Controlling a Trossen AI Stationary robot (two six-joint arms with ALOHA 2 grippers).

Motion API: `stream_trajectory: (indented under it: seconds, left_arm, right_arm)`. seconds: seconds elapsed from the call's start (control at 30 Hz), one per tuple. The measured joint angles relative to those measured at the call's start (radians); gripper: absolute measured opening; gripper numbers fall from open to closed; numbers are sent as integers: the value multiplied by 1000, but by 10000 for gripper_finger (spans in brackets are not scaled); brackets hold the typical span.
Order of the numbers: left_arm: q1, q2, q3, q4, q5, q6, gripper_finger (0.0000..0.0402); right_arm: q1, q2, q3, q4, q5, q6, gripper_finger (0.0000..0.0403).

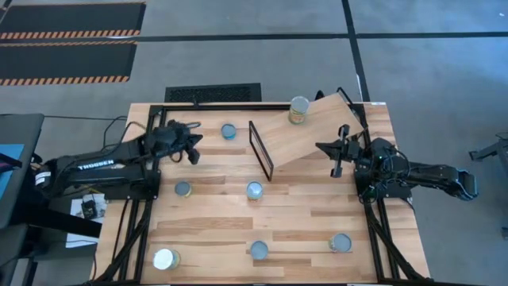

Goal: Pick and place cans onto a shelf
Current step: Put the canned peaches on the shelf

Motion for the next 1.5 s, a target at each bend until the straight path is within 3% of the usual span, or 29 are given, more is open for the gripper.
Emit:
stream_trajectory:
  seconds: [0.2,0.33,0.67,0.87,1.07,1.3,1.4,1.5]
  left_arm:
    - [148,153,198,-310,50,72,0]
    - [228,259,273,-434,66,152,11]
    - [329,492,293,-490,33,260,118]
    - [329,605,293,-451,-8,336,141]
    - [329,693,297,-401,-91,368,117]
    - [324,690,298,-419,-85,434,20]
    - [320,643,293,-460,-13,441,9]
    - [303,573,292,-497,126,441,5]
  right_arm:
    - [0,0,0,-6,0,-7,4]
    - [0,0,0,-7,0,-7,6]
    - [0,0,0,-16,0,-10,5]
    - [-1,0,0,-19,0,-15,5]
    - [-1,0,0,-21,0,-18,5]
    - [0,0,0,-25,0,-23,5]
    - [0,0,0,-26,0,-23,5]
    - [0,0,0,-26,0,-22,5]
